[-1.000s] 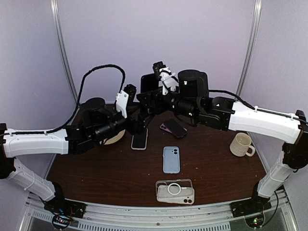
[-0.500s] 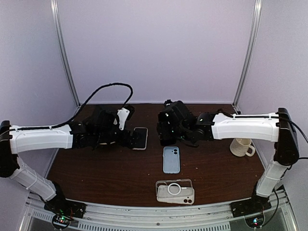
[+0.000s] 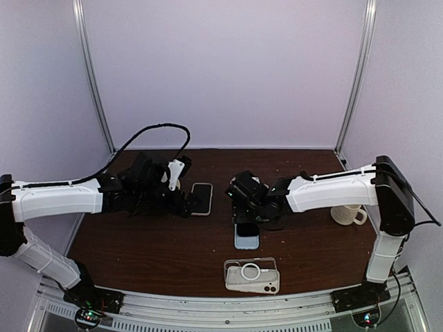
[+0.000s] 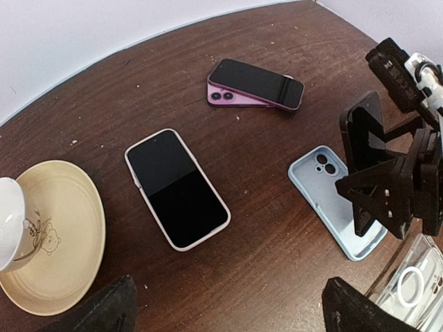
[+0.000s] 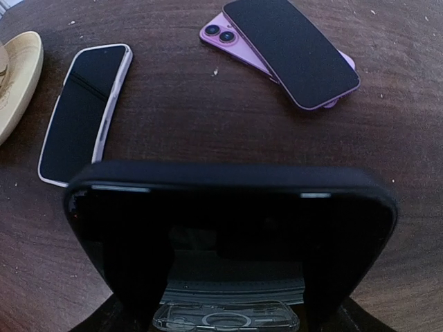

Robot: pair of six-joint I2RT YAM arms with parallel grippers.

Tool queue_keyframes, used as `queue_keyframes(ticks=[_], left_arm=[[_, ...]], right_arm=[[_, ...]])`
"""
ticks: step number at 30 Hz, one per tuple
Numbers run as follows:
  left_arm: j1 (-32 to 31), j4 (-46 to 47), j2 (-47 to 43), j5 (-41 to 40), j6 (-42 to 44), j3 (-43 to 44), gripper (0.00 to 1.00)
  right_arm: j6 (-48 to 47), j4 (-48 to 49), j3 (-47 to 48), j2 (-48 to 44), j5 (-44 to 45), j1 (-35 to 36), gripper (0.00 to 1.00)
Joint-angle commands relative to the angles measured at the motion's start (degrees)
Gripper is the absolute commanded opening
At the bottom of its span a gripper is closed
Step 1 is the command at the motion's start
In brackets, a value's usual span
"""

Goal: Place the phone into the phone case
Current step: Install the phone into the phone case.

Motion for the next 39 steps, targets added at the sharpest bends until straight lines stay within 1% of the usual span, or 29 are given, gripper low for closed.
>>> queue_keyframes(ticks=[1,7,10,15,20,25,33,39], left_arm=[[0.2,-0.1,-1.7,-0.9,1.5,1.1,0.98],[0.2,0.0,-1.4,-0.7,1.9,0.9,0.97],[0.2,0.1,-1.4,-0.2,1.9,0.9,0.97],[0.2,0.1,-1.1,-0.1,2.0,0.8,0.97],[0.2,0.1,-1.1,-0.3,2.5,0.8,0.97],[0.2,0.1,-1.2,-0.3,2.7,0.9,0.97],[0.2,0.0,-1.6,-0.2,3.3,0.8,0.97],[0.2,0.1,-1.7,0.2,3.3,0.7,0.97]], right_arm=[[5.1,-1.9,-0.3,0.6,1.0,0.8,0.0],[5.8,-2.3,1.4,3.2,-1.7,0.8,0.0],[6.2,-3.9,2.3,4.4,-2.0,0.9,0.0],[5.8,-3.7,2.3,5.0,-1.7,0.8,0.0],[5.5,-5.8,4.1,6.6,-3.5,0.8,0.0],[4.2,-11.5,7.3,6.2,-3.6,0.8,0.0],[5.7,-10.8,7.0,4.5,-3.7,0.9,0.0],[4.1,-11.2,9.0,3.1,-2.7,1.0,0.0]])
